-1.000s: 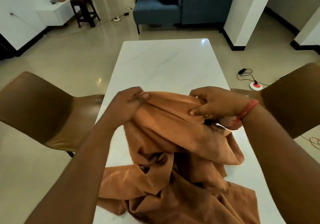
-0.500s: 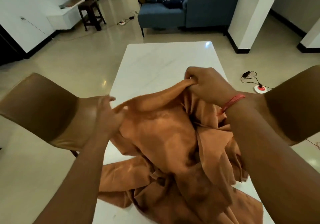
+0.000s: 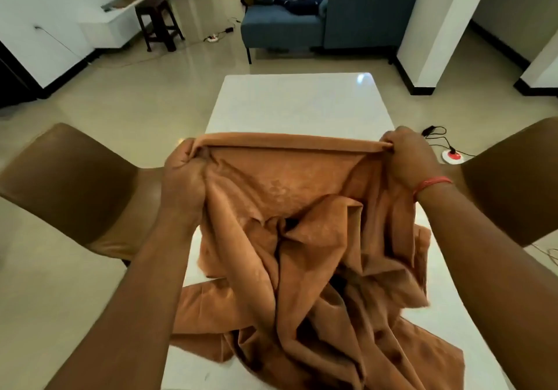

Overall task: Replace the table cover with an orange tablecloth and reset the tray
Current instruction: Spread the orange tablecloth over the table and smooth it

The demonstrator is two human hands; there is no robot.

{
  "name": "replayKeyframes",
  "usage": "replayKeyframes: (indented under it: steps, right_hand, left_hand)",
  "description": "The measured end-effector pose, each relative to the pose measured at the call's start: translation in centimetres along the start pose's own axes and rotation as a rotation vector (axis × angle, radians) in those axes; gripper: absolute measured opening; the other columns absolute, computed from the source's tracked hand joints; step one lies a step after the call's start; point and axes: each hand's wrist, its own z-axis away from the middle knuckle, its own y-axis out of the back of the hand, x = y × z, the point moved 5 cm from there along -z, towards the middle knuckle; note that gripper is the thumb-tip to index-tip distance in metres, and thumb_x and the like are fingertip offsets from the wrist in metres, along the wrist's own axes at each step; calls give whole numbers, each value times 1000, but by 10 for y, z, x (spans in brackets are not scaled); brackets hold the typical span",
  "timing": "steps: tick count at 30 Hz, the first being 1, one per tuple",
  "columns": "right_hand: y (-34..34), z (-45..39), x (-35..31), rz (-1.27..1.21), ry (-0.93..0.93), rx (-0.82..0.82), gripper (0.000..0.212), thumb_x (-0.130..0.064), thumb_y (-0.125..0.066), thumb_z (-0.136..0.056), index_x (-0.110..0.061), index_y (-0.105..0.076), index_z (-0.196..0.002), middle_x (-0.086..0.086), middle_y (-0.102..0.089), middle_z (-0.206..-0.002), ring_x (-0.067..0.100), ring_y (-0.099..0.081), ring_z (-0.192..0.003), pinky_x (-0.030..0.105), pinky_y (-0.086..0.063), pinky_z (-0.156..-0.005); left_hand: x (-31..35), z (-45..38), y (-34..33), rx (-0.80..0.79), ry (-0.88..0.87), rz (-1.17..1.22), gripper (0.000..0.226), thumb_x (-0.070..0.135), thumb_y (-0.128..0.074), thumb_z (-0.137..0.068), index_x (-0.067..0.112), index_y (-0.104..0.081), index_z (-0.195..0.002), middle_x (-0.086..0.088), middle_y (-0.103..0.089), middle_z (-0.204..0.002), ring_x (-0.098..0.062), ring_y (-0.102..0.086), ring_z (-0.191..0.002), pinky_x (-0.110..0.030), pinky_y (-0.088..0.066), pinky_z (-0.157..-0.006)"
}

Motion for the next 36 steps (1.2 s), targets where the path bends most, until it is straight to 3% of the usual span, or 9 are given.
replayKeyframes:
  steps: [4,7,11,14,16,24,27,30,36]
  right_hand:
    - [59,-7,-8,-178,-169,419,37,-2,-42,-80,-13,-70,-102,13,-62,-109,32,-58,-99,39,-47,-83]
    - [73,-10,-42,-263,-42,518,38,1,-42,-81,-11,-70,-103,11,-64,-109,26,-59,-100,27,-43,-84]
    - [52,6,-126,-358,364,265,39,4,-43,-88,-15,-68,-112,5,-67,-110,19,-61,-104,31,-50,-94]
    - [30,26,-168,-356,506,68,34,-6,-47,-88,-24,-62,-113,-2,-67,-104,16,-61,-94,28,-51,-82]
    - [19,27,-160,-279,537,19,24,-16,-55,-88,-23,-61,-110,-1,-68,-95,19,-62,-85,34,-51,-74]
    - [-14,7,-96,-139,324,-170,9,-19,-67,-86,-16,-67,-95,1,-61,-90,23,-56,-87,39,-48,-77]
    - [-13,7,-108,-380,208,-122,6,-10,-63,-87,-12,-63,-93,3,-65,-86,21,-59,-83,37,-49,-74]
    - [-10,18,-153,-441,383,-174,17,0,-59,-84,-9,-66,-96,2,-67,-90,15,-58,-83,30,-47,-74]
    - [-41,29,-169,-926,253,-352,40,-5,-68,-91,-10,-55,-129,5,-64,-124,14,-63,-114,30,-50,-101]
  left_hand:
    - [-55,-13,52,383,272,-81,23,19,-46,-89,21,-67,-99,0,-68,-93,-26,-68,-94,-31,-51,-67]
    - [-57,-10,43,250,219,-580,31,23,-57,-90,13,-58,-119,-12,-59,-123,-33,-58,-113,-37,-46,-83]
    - [-4,12,-52,-268,-243,-562,87,40,-75,-81,27,-23,-150,3,-30,-150,-12,-39,-134,-28,-39,-107]
    - [17,27,-106,-594,-200,-626,65,48,-63,-85,44,-31,-141,19,-56,-122,0,-55,-108,-19,-46,-81]
    - [20,15,-99,-502,-160,-564,24,29,-52,-91,36,-58,-113,19,-65,-97,-2,-61,-92,-21,-45,-71]
    - [-27,10,-39,-222,143,33,30,7,-52,-94,28,-73,-91,2,-72,-98,-19,-66,-96,-35,-54,-87]
    - [-24,7,-43,-276,2,-293,32,16,-61,-92,33,-58,-119,10,-60,-123,-9,-56,-113,-23,-48,-91]
    - [-18,9,-66,-487,-99,-558,87,34,-77,-81,37,-24,-149,12,-32,-150,-1,-38,-130,-16,-35,-100]
    - [-52,-6,-49,-332,155,-778,16,33,-60,-95,17,-58,-96,-9,-66,-98,-25,-62,-87,-33,-47,-75]
